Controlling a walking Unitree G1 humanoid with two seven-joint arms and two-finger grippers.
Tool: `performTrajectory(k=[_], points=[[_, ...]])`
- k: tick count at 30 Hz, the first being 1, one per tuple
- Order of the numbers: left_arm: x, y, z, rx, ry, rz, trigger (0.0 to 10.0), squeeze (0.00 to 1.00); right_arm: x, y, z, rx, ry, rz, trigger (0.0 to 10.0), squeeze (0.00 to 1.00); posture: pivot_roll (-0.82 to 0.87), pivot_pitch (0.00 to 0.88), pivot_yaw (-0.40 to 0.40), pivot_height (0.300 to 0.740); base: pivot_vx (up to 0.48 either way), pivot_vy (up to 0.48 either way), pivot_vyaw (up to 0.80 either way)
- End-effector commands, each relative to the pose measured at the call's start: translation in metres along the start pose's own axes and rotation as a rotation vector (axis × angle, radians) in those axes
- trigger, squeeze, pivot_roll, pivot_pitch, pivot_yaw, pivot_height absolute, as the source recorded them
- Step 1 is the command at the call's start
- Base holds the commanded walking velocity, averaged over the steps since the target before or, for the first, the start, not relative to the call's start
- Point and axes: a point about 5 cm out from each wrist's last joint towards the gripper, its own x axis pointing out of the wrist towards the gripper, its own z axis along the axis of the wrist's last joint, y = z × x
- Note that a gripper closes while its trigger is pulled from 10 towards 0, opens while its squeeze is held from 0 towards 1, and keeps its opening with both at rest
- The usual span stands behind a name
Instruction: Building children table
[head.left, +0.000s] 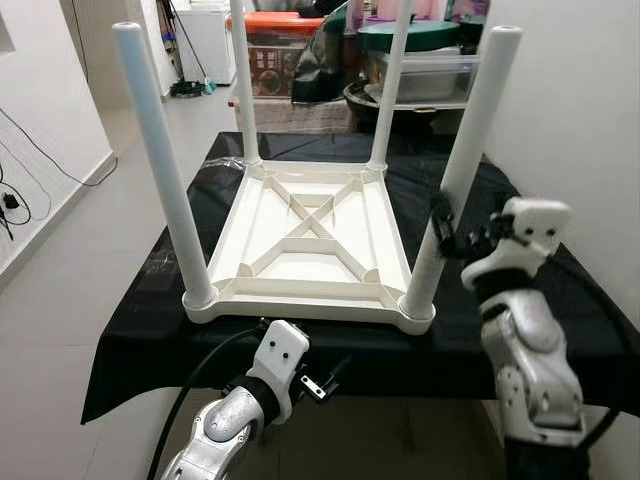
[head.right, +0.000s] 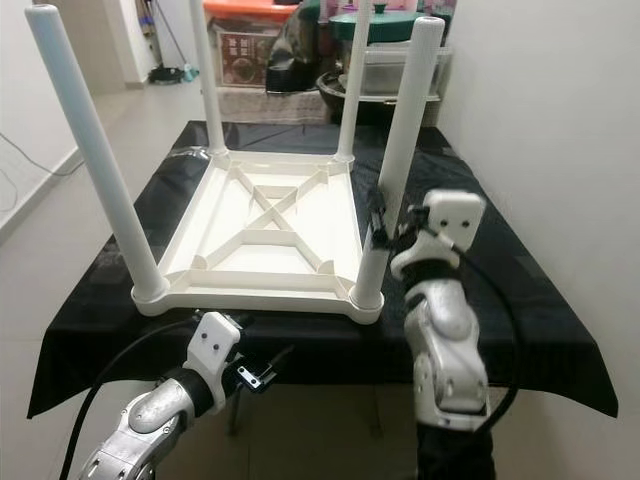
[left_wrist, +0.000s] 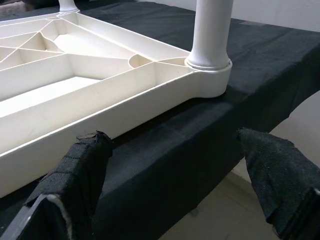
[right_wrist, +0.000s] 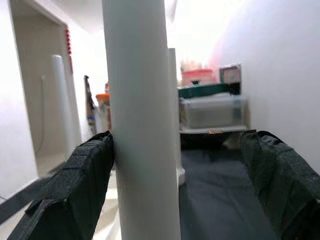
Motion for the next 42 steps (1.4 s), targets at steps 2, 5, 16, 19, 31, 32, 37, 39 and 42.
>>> performTrajectory(k=[2,5,16,19,31,32,37,39,42], points=[[-0.002,-0.001,-0.001,-0.003,0.009,-0.011,10.0,0.00,0.005,-0.003,-0.001,0.019,0.009,-0.008,10.0,0.00,0.09,0.000,-0.054,0.740,0.000,0.000,0.00],[-0.002,-0.001,-0.001,-0.001,0.011,-0.012,10.0,0.00,0.013,-0.003,0.002,0.017,0.001,-0.003,10.0,0.00,0.10,0.000,-0.054,0.740,0.000,0.000,0.00],[-0.005,0.000,0.004,0.000,-0.010,0.000,10.0,0.00,0.032,-0.005,-0.001,0.079,0.050,-0.031,0.0,0.00,0.10,0.000,-0.063,0.740,0.000,0.000,0.00],[-0.008,-0.002,0.005,-0.007,-0.006,-0.001,10.0,0.00,0.039,-0.005,-0.007,0.147,0.090,-0.037,0.0,0.00,0.10,0.013,-0.067,0.740,0.000,0.000,0.00],[-0.019,-0.007,0.009,-0.015,0.004,-0.017,10.0,0.00,0.073,-0.015,-0.021,0.566,0.222,-0.107,0.0,0.00,0.12,0.070,-0.083,0.740,0.000,0.000,0.00],[-0.019,-0.007,0.009,-0.015,0.004,-0.017,10.0,0.00,0.073,-0.015,-0.021,0.566,0.222,-0.107,0.0,0.00,0.12,0.070,-0.083,0.740,0.000,0.000,0.00],[-0.027,-0.010,0.012,-0.012,0.011,-0.025,10.0,0.00,0.079,-0.025,-0.035,0.772,0.264,-0.221,0.0,0.00,0.14,0.103,-0.083,0.740,0.000,0.000,0.00],[-0.029,-0.010,0.013,-0.012,0.013,-0.027,10.0,0.00,0.078,-0.028,-0.039,0.807,0.273,-0.254,0.0,0.00,0.14,0.103,-0.083,0.740,0.000,0.000,0.00],[-0.036,-0.012,0.015,-0.013,0.022,-0.037,10.0,0.00,0.067,-0.033,-0.067,0.968,0.342,-0.449,0.0,0.00,0.16,0.126,-0.079,0.740,0.000,0.000,0.00]])
